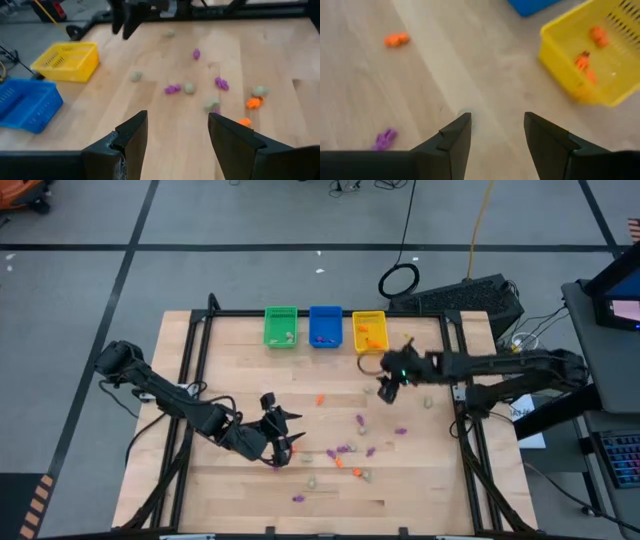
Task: Sort Halloween decoration
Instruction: Put the purple skeleton toy into the blue bin
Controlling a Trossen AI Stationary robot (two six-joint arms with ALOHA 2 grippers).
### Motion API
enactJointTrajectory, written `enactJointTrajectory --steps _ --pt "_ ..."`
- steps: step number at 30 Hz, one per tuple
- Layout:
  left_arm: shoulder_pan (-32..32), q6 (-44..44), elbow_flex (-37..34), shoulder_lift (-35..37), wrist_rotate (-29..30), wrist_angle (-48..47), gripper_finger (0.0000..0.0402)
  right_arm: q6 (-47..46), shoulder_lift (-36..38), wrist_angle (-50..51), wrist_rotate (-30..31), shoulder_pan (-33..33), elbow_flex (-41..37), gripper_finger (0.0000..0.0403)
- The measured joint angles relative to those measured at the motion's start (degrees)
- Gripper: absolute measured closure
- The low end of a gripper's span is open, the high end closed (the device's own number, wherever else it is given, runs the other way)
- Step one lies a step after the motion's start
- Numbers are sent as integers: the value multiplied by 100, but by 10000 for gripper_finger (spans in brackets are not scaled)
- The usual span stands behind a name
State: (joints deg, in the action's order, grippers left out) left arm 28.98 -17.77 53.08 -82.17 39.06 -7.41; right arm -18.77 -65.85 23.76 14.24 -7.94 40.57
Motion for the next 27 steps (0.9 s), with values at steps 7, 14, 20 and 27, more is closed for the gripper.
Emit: enactJointTrajectory --steps 7,14,20,27 --pt "328 -948 0 0 -106 -1073 194 -657 33 -1693 276 1016 -1232 234" --pt "667 -1958 0 -139 -809 -1796 194 -654 -140 -3490 779 1902 -1772 234" --pt "981 -2698 0 -506 -1273 -1922 194 -526 -378 -4267 1349 2671 -1774 234" --pt "1332 -3361 0 -977 -1505 -1871 194 -358 -697 -5084 1600 3222 -1774 234"
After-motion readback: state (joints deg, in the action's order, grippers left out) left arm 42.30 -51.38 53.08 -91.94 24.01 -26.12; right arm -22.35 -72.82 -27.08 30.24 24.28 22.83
